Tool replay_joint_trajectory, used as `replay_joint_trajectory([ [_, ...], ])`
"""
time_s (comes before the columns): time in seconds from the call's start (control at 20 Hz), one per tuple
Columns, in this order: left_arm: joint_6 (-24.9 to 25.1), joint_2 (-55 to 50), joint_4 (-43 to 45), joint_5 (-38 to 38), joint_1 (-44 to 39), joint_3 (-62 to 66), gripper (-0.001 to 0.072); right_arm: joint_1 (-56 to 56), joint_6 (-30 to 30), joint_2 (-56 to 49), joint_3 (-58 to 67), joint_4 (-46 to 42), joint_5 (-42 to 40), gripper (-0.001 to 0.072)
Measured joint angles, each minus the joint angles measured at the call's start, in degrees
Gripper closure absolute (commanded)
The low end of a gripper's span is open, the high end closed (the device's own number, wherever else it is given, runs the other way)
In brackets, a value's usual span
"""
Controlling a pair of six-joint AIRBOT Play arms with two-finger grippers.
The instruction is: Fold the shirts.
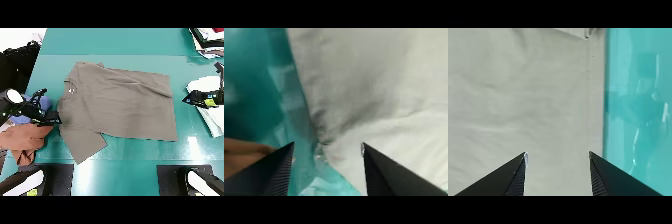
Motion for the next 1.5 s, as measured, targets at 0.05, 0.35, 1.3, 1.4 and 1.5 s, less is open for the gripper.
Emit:
replay_joint_trajectory([
  [0.05,0.0,0.1,-0.4,0.6,0.0,-0.9,0.0215,0.0,0.0,0.1,0.0,0.4,0.0,0.0283],
  [0.35,0.0,0.3,-3.2,2.7,0.0,-4.6,0.0229,0.0,0.0,0.3,-0.2,1.5,-0.4,0.0284],
  [1.3,2.9,8.5,-9.9,4.6,0.0,-1.9,0.0678,-15.1,-6.7,0.1,-26.7,3.9,5.9,0.0266],
  [1.4,3.0,8.6,-9.9,4.4,0.0,-1.9,0.0678,-15.0,-7.5,-1.9,-28.0,5.3,5.7,0.0324],
  [1.5,3.0,8.7,-10.0,4.1,0.0,-1.9,0.0678,-13.6,-8.0,-3.7,-28.8,6.1,5.6,0.0547],
])
